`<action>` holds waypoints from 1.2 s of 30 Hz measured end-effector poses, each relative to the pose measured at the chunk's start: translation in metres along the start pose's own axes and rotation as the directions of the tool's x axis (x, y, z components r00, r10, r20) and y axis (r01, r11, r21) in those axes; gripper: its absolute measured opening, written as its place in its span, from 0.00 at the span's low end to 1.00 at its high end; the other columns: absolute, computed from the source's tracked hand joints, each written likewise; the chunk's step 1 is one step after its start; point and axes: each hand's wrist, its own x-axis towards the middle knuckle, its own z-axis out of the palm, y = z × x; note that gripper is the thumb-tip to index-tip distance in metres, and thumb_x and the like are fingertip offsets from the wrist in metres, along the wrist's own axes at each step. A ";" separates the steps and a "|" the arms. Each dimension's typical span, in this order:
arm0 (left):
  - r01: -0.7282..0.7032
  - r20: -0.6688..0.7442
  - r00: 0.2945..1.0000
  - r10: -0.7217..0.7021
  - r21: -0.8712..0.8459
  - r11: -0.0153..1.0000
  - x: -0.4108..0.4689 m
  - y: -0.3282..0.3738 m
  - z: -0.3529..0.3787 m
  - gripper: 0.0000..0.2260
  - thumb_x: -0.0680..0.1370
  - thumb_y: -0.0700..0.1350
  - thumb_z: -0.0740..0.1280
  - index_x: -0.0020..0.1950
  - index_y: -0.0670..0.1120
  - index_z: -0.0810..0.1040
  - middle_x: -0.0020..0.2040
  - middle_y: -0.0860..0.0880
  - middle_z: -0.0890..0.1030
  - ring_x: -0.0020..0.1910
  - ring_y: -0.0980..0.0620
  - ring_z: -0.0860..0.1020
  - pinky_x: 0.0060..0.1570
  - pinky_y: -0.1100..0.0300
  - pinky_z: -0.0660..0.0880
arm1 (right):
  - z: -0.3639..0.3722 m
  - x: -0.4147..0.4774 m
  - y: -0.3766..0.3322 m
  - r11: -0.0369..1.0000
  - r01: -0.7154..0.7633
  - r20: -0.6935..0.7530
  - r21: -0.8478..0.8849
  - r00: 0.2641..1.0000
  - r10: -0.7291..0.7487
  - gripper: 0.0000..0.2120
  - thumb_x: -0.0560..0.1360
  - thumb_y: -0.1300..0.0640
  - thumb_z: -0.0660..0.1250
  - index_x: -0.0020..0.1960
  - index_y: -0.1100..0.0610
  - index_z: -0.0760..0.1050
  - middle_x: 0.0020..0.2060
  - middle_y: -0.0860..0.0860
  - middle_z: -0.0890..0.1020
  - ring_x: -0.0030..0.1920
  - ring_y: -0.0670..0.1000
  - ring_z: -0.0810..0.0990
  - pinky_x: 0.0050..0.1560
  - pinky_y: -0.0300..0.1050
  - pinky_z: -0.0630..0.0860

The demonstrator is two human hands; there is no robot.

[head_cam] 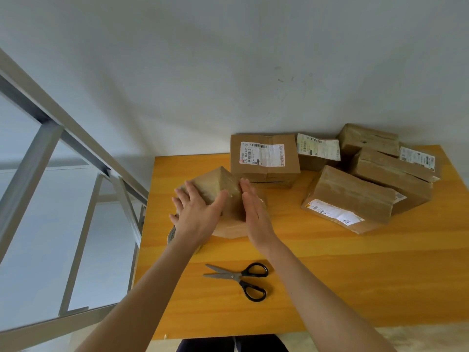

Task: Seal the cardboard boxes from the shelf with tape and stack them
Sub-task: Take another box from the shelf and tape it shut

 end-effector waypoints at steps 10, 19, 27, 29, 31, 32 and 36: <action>-0.063 0.046 0.997 0.064 -0.025 0.998 0.008 -0.010 -0.003 0.46 0.66 0.71 0.49 0.77 0.53 0.36 0.78 0.50 0.37 0.76 0.49 0.37 0.73 0.42 0.38 | -0.013 0.008 0.056 0.940 -0.233 -0.113 0.250 0.957 0.267 0.29 0.81 0.43 0.57 0.78 0.47 0.54 0.76 0.48 0.61 0.74 0.48 0.61 0.73 0.47 0.62; -0.164 0.192 0.954 0.231 -0.312 0.936 0.010 0.007 0.039 0.29 0.81 0.59 0.52 0.77 0.57 0.40 0.78 0.55 0.40 0.77 0.54 0.39 0.75 0.45 0.41 | -0.068 -0.008 0.058 0.973 -0.203 -0.400 0.112 0.887 0.231 0.28 0.79 0.41 0.60 0.77 0.47 0.60 0.74 0.47 0.66 0.73 0.49 0.64 0.73 0.50 0.63; -0.105 0.182 0.955 0.235 -0.533 0.840 0.027 -0.026 0.044 0.21 0.84 0.51 0.49 0.77 0.59 0.50 0.76 0.56 0.59 0.74 0.54 0.59 0.73 0.54 0.58 | -0.082 -0.004 0.060 0.936 -0.285 -0.238 0.204 0.913 0.330 0.25 0.80 0.40 0.59 0.73 0.49 0.67 0.62 0.42 0.76 0.68 0.49 0.72 0.58 0.36 0.70; -0.157 0.137 0.961 0.241 -0.448 0.880 0.032 -0.033 0.046 0.22 0.84 0.50 0.49 0.78 0.59 0.49 0.75 0.54 0.60 0.70 0.56 0.62 0.66 0.61 0.62 | -0.079 -0.003 0.063 0.886 -0.337 -0.177 0.318 0.897 0.405 0.26 0.80 0.39 0.57 0.74 0.49 0.65 0.65 0.43 0.74 0.71 0.49 0.68 0.61 0.36 0.64; -0.229 0.110 0.953 0.283 -0.351 0.908 0.036 -0.040 0.047 0.22 0.84 0.48 0.48 0.78 0.58 0.47 0.75 0.55 0.59 0.66 0.59 0.62 0.59 0.71 0.63 | -0.077 -0.003 0.065 0.878 -0.368 -0.159 0.307 0.889 0.428 0.27 0.81 0.39 0.54 0.75 0.51 0.64 0.71 0.46 0.69 0.73 0.49 0.64 0.64 0.40 0.60; -0.273 0.101 0.943 0.317 -0.308 0.911 0.038 -0.042 0.046 0.23 0.84 0.47 0.47 0.78 0.58 0.46 0.75 0.55 0.58 0.66 0.60 0.62 0.58 0.75 0.62 | -0.076 -0.003 0.066 0.902 -0.357 -0.172 0.244 0.899 0.402 0.27 0.81 0.40 0.52 0.76 0.52 0.63 0.72 0.47 0.69 0.74 0.50 0.64 0.65 0.40 0.60; -0.519 0.063 0.854 0.516 0.032 0.854 0.036 -0.044 0.044 0.24 0.84 0.42 0.49 0.78 0.57 0.49 0.79 0.53 0.44 0.77 0.53 0.47 0.71 0.59 0.55 | -0.072 -0.011 0.061 0.906 -0.153 -0.337 -0.394 0.941 0.012 0.27 0.84 0.48 0.52 0.78 0.58 0.55 0.76 0.55 0.62 0.76 0.54 0.60 0.71 0.40 0.58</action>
